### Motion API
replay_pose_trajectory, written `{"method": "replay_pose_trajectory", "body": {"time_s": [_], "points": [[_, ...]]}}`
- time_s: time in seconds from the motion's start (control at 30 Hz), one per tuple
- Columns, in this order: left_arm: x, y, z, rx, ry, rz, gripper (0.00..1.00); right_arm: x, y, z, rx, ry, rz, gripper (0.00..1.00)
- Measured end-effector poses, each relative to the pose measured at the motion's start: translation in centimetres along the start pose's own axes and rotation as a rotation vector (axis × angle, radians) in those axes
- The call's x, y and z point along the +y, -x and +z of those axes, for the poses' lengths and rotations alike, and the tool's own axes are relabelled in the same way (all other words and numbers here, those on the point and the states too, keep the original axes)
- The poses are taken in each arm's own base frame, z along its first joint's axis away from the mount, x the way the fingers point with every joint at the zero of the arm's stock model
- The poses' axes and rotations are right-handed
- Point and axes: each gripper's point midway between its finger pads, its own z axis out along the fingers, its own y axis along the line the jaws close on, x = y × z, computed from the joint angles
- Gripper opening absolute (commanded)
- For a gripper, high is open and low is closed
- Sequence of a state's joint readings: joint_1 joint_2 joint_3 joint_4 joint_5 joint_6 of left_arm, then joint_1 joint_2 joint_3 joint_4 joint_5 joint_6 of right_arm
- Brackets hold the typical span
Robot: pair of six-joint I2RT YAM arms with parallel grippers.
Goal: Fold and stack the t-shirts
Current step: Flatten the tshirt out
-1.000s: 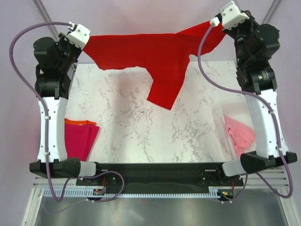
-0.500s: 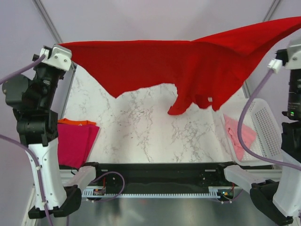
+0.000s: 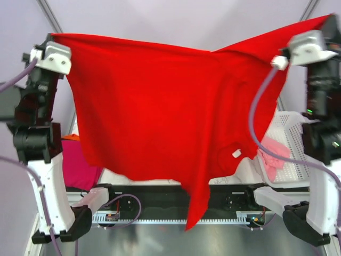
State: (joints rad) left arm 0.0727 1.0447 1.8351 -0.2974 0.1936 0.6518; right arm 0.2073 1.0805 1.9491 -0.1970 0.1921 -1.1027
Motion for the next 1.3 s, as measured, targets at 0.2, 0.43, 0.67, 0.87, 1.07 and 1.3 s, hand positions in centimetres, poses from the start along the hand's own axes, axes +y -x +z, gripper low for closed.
{"method": "replay_pose_trajectory", "body": {"time_s": [0.2, 0.43, 0.67, 0.87, 1.07, 1.3], "points": [[-10.3, -13.1, 4.3, 0.224, -0.256, -0.072, 0.02, 18.8, -9.2, 2.2, 0.173, 0.362, -0.126, 0.00], [-29.0, -33.6, 0.4, 0.659, -0.685, -0.243, 0.02, 38.0, -20.0, -2.9, 0.371, 0.783, -0.212, 0.00], [-38.0, -44.2, -1.3, 0.878, -0.852, -0.334, 0.02, 48.3, -26.1, -3.9, 0.468, 0.948, -0.284, 0.00], [-40.6, -48.6, 3.4, 0.881, -0.841, -0.350, 0.02, 56.9, -31.7, -3.8, 0.563, 1.016, -0.343, 0.00], [-41.7, -50.6, 5.9, 0.897, -0.800, -0.364, 0.02, 62.7, -35.7, -3.0, 0.647, 0.997, -0.291, 0.00], [-42.9, -52.7, 7.8, 0.916, -0.747, -0.339, 0.02, 66.1, -37.5, 0.7, 0.667, 0.880, -0.185, 0.00]]}}
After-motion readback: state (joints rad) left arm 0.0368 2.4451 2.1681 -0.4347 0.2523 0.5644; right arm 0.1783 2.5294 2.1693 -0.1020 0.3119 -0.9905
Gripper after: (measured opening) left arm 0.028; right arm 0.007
